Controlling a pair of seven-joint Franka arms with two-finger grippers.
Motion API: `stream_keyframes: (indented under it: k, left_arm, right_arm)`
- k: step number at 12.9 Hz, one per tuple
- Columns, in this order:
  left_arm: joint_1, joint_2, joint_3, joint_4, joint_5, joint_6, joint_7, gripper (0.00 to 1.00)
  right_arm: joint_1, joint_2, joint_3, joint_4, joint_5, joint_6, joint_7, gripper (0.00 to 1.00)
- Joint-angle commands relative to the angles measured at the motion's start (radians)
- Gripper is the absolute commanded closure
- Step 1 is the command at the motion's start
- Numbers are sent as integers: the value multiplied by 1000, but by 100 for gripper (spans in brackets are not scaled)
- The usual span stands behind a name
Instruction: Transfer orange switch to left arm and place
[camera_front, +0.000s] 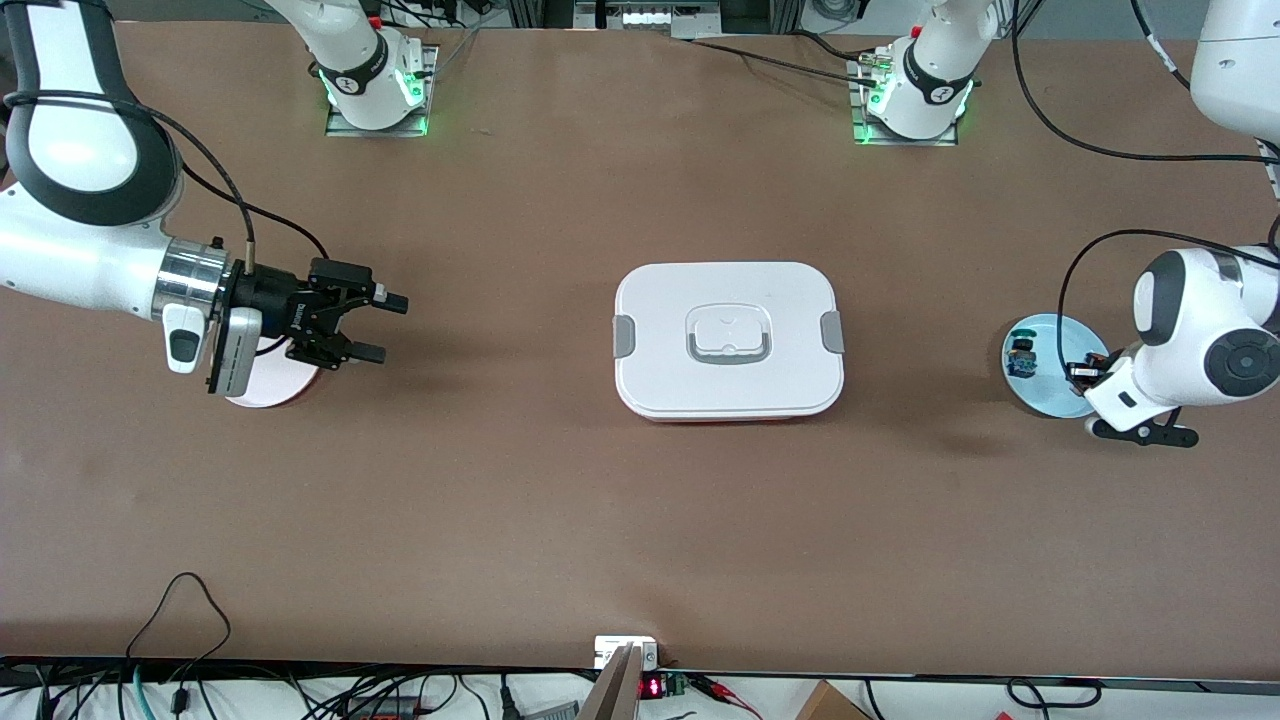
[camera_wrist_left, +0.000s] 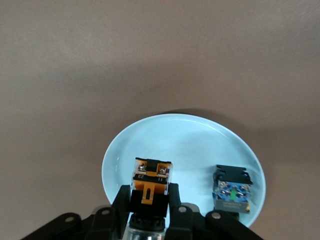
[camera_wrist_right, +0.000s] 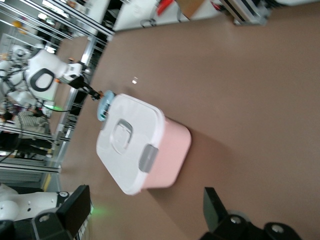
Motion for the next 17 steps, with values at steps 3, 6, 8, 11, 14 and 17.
stream_keyframes:
  k: [3, 6, 8, 11, 14, 17]
  left_arm:
    - [52, 20, -13, -30, 25, 86, 69, 96]
    - [61, 36, -13, -25, 25, 104, 90, 92]
    - [60, 37, -13, -22, 25, 104, 91, 79]
    - [63, 25, -14, 17, 25, 91, 102, 0]
    - [55, 1, -27, 72, 21, 42, 103, 0]
    - [52, -10, -98, 250, 5, -125, 113, 0]
  right_arm:
    - [-7, -14, 2, 44, -381, -11, 316, 0]
    - [-34, -8, 0, 86, -565, -79, 415, 0]
    - [-37, -8, 0, 149, -781, -164, 424, 0]
    - [-52, -8, -7, 239, -938, -318, 543, 0]
    - [-40, -11, -9, 336, -1035, -504, 668, 0]
    - [-50, -6, -6, 469, -1176, -639, 656, 0]
